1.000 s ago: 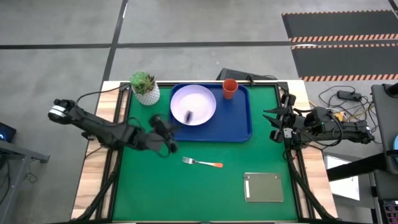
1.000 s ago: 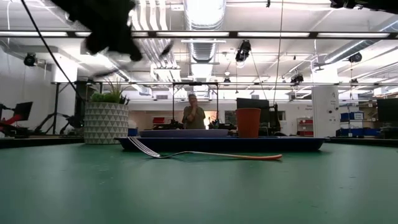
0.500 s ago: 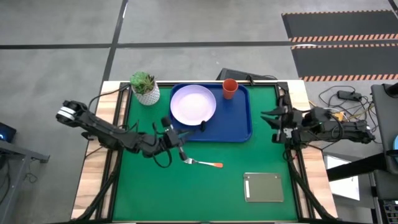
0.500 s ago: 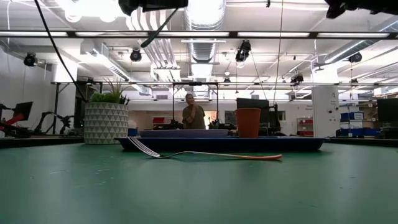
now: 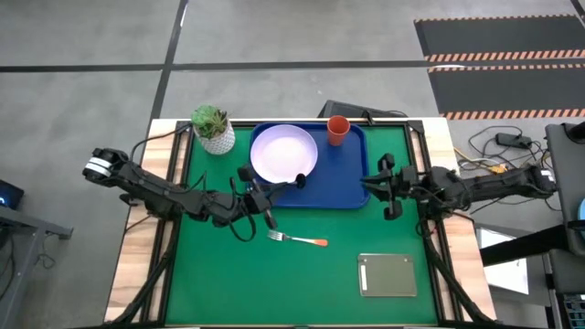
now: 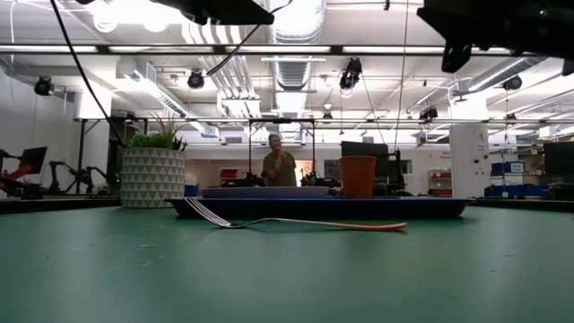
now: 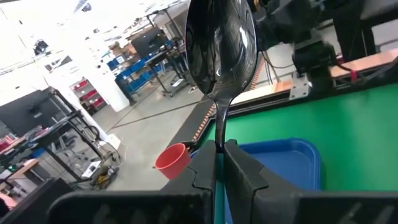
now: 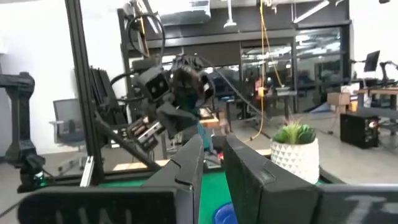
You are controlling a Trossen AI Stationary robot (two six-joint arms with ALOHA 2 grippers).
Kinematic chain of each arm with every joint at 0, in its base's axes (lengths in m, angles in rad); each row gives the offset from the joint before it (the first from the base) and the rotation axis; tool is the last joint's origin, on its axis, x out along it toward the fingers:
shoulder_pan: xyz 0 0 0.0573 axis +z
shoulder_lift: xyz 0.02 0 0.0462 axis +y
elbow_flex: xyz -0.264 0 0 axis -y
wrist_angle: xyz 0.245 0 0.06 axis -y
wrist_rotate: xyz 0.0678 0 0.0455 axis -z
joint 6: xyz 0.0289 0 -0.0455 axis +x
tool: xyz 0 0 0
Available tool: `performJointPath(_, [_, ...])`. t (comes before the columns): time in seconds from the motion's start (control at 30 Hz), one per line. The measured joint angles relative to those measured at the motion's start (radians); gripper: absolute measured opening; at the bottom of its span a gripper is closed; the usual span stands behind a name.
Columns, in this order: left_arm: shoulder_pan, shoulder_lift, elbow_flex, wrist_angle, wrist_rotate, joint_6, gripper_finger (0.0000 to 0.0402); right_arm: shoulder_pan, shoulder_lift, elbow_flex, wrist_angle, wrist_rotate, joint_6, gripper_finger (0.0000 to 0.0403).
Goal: Pick and place plate/cup/fork/spoon on tray
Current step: Put the blue spoon on the right side of the blue serving tray
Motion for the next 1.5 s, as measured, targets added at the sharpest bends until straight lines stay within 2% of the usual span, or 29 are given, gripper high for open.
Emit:
performJointPath(0.2, [0.001, 0.002, 0.000, -0.029, -0.001, 0.000, 0.0000, 0.037, 0.191, -0.003, 0.180, 0.001, 0.004, 0.0052])
performJointPath(0.37, [-0.004, 0.002, -0.024, -0.040, -0.010, -0.003, 0.0000, 0.076, 0.366, 0.063, 0.277, 0.029, -0.052, 0.0052])
performJointPath(0.43, [-0.009, 0.002, -0.049, -0.043, -0.065, -0.011, 0.0000, 0.093, 0.435, 0.110, 0.278, 0.057, -0.096, 0.0052])
performJointPath(0.53, [-0.017, 0.002, -0.079, -0.042, -0.228, -0.036, 0.0000, 0.114, 0.521, 0.192, 0.291, 0.092, -0.179, 0.0052])
performJointPath(0.6, [-0.023, 0.002, -0.095, -0.042, -0.302, -0.045, 0.0000, 0.122, 0.576, 0.242, 0.288, 0.131, -0.231, 0.0052])
performJointPath(0.9, [-0.027, 0.013, -0.109, -0.040, -0.376, -0.084, 0.0000, 0.117, 0.790, 0.465, 0.285, 0.403, -0.285, 0.0052])
performJointPath(1.03, [-0.027, 0.018, -0.110, -0.031, -0.457, -0.109, 0.0000, 0.108, 0.850, 0.544, 0.286, 0.437, -0.242, 0.0053])
performJointPath(1.17, [-0.027, 0.025, -0.108, -0.032, -0.508, -0.136, 0.0000, 0.098, 0.891, 0.608, 0.281, 0.440, -0.241, 0.0077])
performJointPath(1.5, [-0.027, 0.031, -0.109, 0.030, -0.502, -0.138, 0.0000, 0.047, 0.990, 0.756, 0.230, 0.445, -0.144, 0.0179])
